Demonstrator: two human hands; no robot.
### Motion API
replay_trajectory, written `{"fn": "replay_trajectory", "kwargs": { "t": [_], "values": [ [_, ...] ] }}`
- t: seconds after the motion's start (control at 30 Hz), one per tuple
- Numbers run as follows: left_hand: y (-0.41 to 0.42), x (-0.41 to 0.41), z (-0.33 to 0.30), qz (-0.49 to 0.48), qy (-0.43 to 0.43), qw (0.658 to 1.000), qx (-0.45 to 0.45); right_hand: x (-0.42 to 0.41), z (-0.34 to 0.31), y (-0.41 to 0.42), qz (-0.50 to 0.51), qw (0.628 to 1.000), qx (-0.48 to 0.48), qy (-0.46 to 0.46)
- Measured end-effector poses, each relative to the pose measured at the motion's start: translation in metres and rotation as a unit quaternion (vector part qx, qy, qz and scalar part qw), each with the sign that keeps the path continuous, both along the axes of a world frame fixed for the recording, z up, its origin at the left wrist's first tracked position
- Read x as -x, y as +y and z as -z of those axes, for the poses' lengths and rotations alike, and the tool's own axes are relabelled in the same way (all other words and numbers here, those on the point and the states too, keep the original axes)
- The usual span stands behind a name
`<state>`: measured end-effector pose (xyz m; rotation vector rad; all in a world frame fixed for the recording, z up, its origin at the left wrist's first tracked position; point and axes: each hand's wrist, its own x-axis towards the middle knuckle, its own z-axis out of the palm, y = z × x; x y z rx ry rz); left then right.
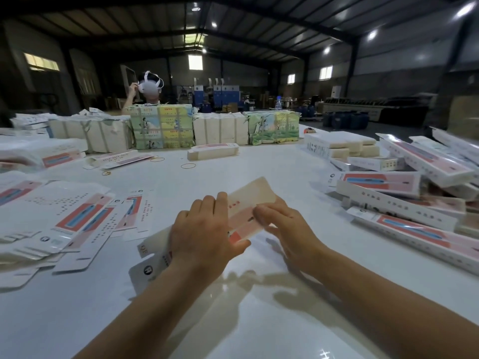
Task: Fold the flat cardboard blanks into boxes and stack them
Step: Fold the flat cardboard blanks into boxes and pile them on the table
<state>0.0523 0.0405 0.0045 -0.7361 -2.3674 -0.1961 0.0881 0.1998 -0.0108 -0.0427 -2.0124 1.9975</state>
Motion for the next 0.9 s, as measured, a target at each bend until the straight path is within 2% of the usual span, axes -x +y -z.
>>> {"fn": "replay_trajectory", "kwargs": {
  "t": [0.13, 0.27, 0.37, 0.43, 0.53, 0.63, 0.77, 0.9],
  "values": [
    [0.002, -0.001, -0.001, 0.042, 0.031, 0.999, -0.004, -0.003, 0.003, 0.004, -0.050, 0.997, -0.056, -0.002],
    [-0.006, 0.003, -0.002, 0.069, -0.006, 0.997, -0.041, -0.005, 0.001, 0.006, -0.049, 0.985, -0.163, 0.020],
    [-0.008, 0.005, 0.000, 0.076, -0.030, 0.996, -0.044, -0.008, 0.003, 0.009, -0.047, 0.985, -0.168, -0.015],
    [-0.009, 0.007, 0.001, 0.073, -0.064, 0.994, -0.049, -0.011, 0.003, 0.008, -0.048, 0.986, -0.162, 0.012],
    [-0.014, 0.013, 0.000, 0.062, -0.085, 0.991, -0.085, -0.011, 0.001, 0.005, 0.038, 0.989, -0.103, 0.098],
    [-0.019, 0.019, -0.001, 0.039, -0.098, 0.987, -0.120, -0.008, 0.001, 0.003, 0.182, 0.962, -0.141, 0.149],
    [-0.020, 0.021, 0.000, 0.047, -0.119, 0.981, -0.148, -0.012, 0.004, -0.006, 0.155, 0.947, -0.221, 0.171],
    [-0.016, 0.018, 0.002, 0.083, -0.119, 0.978, -0.148, -0.016, 0.004, -0.015, 0.142, 0.943, -0.236, 0.186]
  ]
}}
